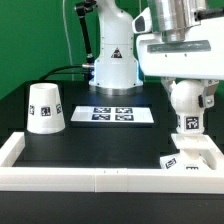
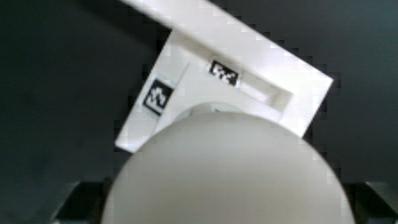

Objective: Assemble lamp

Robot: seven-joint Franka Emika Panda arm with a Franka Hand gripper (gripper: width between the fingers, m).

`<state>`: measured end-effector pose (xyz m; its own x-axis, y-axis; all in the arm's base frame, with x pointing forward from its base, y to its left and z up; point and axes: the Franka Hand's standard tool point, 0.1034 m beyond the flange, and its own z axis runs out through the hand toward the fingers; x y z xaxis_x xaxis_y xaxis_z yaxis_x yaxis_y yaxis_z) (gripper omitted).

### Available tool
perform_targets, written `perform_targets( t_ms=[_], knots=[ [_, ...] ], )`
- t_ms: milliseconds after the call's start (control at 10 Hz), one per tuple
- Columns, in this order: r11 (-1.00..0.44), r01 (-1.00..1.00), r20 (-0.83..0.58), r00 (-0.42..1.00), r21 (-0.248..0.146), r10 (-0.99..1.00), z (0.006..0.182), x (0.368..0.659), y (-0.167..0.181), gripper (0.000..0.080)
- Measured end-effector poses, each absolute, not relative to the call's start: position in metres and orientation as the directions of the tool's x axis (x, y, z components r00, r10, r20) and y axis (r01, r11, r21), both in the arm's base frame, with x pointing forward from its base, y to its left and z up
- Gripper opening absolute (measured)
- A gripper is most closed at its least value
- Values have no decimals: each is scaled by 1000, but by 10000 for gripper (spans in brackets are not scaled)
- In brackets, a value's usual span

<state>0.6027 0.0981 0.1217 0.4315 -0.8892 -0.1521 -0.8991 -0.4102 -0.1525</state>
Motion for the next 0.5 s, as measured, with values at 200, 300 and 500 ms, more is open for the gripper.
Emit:
perform_targets(
  t_ms=[200, 300, 500],
  knots=[
    [-339, -929, -175, 362, -146, -916, 122, 603, 99, 579],
    [-304, -942, -184, 327, -142, -927, 122, 603, 100, 579],
    [-360, -920, -175, 384, -153, -907, 122, 603, 100, 635]
  ],
)
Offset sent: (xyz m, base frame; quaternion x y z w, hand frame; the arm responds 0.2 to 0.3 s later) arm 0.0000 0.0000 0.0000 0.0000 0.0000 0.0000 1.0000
